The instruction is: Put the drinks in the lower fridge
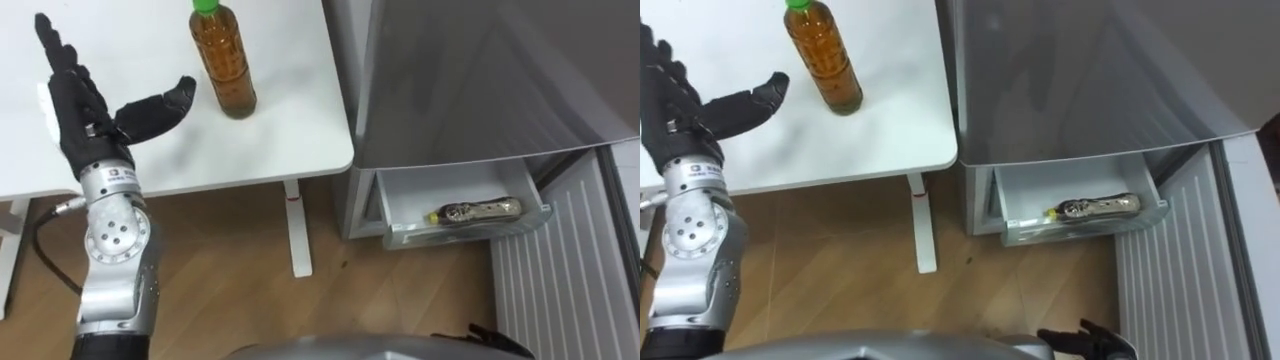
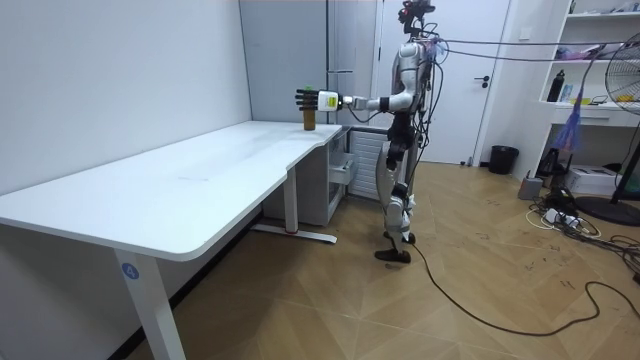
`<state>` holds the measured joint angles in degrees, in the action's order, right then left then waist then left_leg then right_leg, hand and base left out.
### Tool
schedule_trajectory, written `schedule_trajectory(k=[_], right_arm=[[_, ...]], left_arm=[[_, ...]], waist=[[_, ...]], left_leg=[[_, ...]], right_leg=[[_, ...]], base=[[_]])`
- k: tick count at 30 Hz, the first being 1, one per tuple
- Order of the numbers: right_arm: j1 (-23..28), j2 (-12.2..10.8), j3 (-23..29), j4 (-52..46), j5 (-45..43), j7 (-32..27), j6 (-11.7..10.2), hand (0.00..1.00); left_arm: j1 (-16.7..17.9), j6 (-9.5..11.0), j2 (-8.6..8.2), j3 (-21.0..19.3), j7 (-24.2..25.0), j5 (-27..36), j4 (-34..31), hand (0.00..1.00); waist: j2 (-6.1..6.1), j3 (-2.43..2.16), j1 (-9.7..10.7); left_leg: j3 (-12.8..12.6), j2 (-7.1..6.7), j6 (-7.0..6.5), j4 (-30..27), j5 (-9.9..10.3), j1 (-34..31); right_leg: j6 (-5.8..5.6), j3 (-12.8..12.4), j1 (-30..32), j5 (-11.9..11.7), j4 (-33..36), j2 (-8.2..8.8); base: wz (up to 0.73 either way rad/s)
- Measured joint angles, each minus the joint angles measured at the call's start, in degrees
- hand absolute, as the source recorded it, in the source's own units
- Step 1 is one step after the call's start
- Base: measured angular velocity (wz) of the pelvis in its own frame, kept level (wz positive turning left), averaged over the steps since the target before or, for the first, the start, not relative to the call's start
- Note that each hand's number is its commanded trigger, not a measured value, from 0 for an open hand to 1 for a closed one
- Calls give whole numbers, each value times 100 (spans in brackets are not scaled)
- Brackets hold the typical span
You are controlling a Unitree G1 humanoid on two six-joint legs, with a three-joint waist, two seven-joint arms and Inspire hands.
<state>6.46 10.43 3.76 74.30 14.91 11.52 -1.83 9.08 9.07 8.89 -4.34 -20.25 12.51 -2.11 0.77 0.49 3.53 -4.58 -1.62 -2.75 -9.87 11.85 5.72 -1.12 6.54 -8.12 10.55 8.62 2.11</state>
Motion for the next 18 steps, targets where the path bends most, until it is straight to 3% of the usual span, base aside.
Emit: schedule_trajectory(k=[8, 18], right_arm=[[74, -7, 213, -59, -175, -106, -1, 0], [85, -15, 220, -60, -229, -228, 6, 0]], left_arm=[[-85, -208, 3, -12, 604, 320, 68, 0], [-340, -354, 11, -264, 992, 604, 228, 0]], waist=[[-75, 39, 89], [-106, 34, 96]], left_leg=[[-19, -3, -1, 23, 1, -1], [-120, 4, 1, 26, 1, 2]], right_leg=[[0, -17, 24, 0, 0, -9], [0, -182, 69, 0, 4, -24]], base=[[-1], [-7]])
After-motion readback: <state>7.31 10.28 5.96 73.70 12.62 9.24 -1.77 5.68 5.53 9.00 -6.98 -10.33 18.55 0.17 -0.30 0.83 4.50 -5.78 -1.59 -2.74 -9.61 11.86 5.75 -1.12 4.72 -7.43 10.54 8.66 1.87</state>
